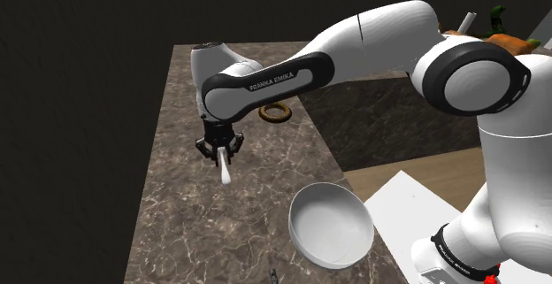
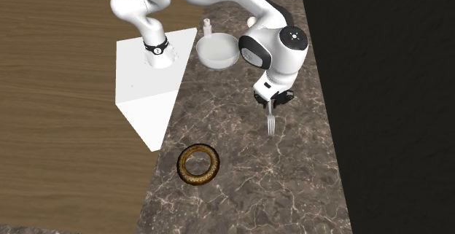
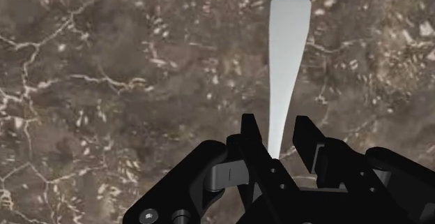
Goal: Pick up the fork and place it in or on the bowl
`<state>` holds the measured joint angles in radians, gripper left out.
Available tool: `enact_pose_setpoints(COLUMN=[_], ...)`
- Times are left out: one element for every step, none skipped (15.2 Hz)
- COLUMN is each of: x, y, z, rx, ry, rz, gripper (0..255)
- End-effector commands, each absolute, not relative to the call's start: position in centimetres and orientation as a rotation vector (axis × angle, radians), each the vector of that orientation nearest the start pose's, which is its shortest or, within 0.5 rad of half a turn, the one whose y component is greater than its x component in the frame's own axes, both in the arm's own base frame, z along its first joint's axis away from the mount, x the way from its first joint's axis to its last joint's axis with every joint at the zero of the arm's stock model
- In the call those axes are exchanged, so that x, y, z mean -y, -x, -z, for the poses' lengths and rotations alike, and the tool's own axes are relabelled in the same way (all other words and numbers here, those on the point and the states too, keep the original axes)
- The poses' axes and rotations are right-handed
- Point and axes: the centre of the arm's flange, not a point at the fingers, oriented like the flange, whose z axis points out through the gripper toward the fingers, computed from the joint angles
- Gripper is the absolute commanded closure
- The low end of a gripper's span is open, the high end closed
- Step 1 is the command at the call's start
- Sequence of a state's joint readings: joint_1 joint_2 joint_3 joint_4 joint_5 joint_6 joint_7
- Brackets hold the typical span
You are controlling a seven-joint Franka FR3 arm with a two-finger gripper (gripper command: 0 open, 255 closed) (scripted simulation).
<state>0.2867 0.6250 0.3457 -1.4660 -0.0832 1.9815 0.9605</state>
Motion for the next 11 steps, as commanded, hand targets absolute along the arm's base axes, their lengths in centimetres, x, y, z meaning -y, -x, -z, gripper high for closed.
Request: enact_pose_setpoints(x=[-37.7,-37.7,-37.7,-37.7,-37.7,-37.7,-37.7,-37.7,-37.7,-37.7,-37.7], y=[-59.4,-59.4,-59.4,-59.3,-59.4,-59.4,-59.4,-59.4,-59.4,-59.4,-59.4], z=[-33.6,-34.1,-34.6,-35.2,-35.7,-36.2,-36.8,-37.3,-37.8,-38.3,-38.9], rx=[-0.532,-0.532,-0.532,-0.532,-0.532,-0.532,-0.532,-0.532,-0.532,-0.532,-0.532], ry=[3.051,3.051,3.051,3.051,3.051,3.051,3.051,3.051,3.051,3.051,3.051], rz=[-0.220,-0.220,-0.220,-0.220,-0.220,-0.220,-0.220,-0.220,-0.220,-0.220,-0.220], gripper=[255,255,255,255,255,255,255,255,255,255,255])
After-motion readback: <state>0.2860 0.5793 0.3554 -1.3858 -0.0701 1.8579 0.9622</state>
